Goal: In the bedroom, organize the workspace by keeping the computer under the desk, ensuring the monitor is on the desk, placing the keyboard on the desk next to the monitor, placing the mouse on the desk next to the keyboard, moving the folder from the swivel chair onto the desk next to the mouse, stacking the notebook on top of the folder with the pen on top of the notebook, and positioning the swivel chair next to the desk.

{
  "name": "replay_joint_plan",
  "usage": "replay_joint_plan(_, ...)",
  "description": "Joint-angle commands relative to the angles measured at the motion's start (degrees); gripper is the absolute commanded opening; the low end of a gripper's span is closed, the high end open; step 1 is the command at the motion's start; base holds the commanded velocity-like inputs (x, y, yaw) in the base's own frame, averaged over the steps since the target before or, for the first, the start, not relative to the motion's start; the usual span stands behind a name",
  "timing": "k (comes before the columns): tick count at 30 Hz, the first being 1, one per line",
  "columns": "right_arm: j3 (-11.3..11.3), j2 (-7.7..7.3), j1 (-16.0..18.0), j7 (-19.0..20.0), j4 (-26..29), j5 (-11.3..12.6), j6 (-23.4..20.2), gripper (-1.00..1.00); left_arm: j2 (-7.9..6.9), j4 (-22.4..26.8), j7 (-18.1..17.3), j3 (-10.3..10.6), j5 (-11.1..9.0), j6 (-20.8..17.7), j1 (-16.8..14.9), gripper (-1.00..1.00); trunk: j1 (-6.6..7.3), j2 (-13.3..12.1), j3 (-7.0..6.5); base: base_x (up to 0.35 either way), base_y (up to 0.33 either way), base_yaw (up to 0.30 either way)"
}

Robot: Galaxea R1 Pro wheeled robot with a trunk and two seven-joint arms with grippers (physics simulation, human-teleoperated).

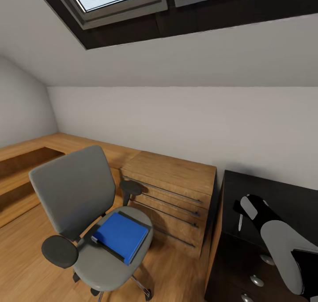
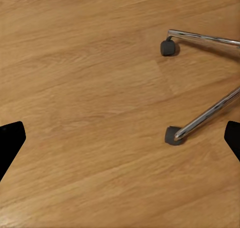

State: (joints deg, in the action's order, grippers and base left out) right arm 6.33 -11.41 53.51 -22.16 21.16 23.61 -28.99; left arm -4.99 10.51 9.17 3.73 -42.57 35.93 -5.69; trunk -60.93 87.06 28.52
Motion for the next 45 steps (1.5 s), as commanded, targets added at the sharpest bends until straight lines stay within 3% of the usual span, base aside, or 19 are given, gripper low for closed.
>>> replay_joint_plan(1,0.03,0.0,0.02,-0.42,0.11,0.67,-0.1,1.0,-0.02,0.04,0.49,0.4,0.03,0.11,-0.02,1.0,0.0,0.03,0.06,0.0,0.0,0.0)
replay_joint_plan(19,0.1,-0.03,0.01,-0.32,0.95,0.72,-0.1,1.0,-0.02,0.04,0.49,0.4,0.06,0.08,-0.02,1.0,0.0,0.03,0.06,0.0,0.0,0.0)
replay_joint_plan(25,0.17,0.02,-0.17,-0.55,7.69,0.79,-0.35,1.0,-0.02,0.04,0.49,0.4,0.11,0.03,-0.02,1.0,0.0,0.03,0.06,0.0,0.0,0.0)
replay_joint_plan(26,0.12,0.15,-0.79,-0.66,11.97,0.83,-0.64,1.0,-0.02,0.04,0.49,0.4,0.11,0.02,-0.02,1.0,0.0,0.03,0.06,0.0,0.0,0.0)
replay_joint_plan(30,0.05,0.65,-3.97,-0.81,19.1,0.89,-2.52,1.0,-0.02,0.04,0.49,0.4,0.11,0.02,-0.02,1.0,0.0,0.03,0.06,0.0,0.0,0.0)
replay_joint_plan(33,0.08,2.32,-6.99,-0.98,26.26,0.69,-5.89,1.0,-0.02,0.04,0.49,0.4,0.12,0.02,-0.02,1.0,0.0,0.03,0.06,0.0,0.0,0.0)
replay_joint_plan(35,0.08,3.25,-8.01,-1.06,28.08,0.5,-6.68,1.0,-0.02,0.04,0.49,0.42,0.12,0.0,-0.02,1.0,0.0,0.03,0.06,0.0,0.0,0.0)
replay_joint_plan(40,-0.1,4.9,-9.01,-1.05,29.96,0.4,-7.47,1.0,-0.02,0.04,0.49,0.41,0.12,-0.18,-0.02,1.0,0.0,0.03,0.06,0.0,0.0,0.0)
replay_joint_plan(41,-0.09,6.06,-9.15,-1.09,30.32,0.39,-7.6,1.0,-0.02,0.02,0.49,0.45,0.12,-0.36,-0.02,1.0,0.0,0.03,0.06,0.0,0.0,0.007)
replay_joint_plan(45,-0.13,7.69,-9.33,-1.14,30.48,0.32,-7.5,1.0,-0.02,-0.83,0.44,0.47,0.12,-0.43,-0.02,1.0,0.0,0.03,0.06,0.0,0.0,0.135)
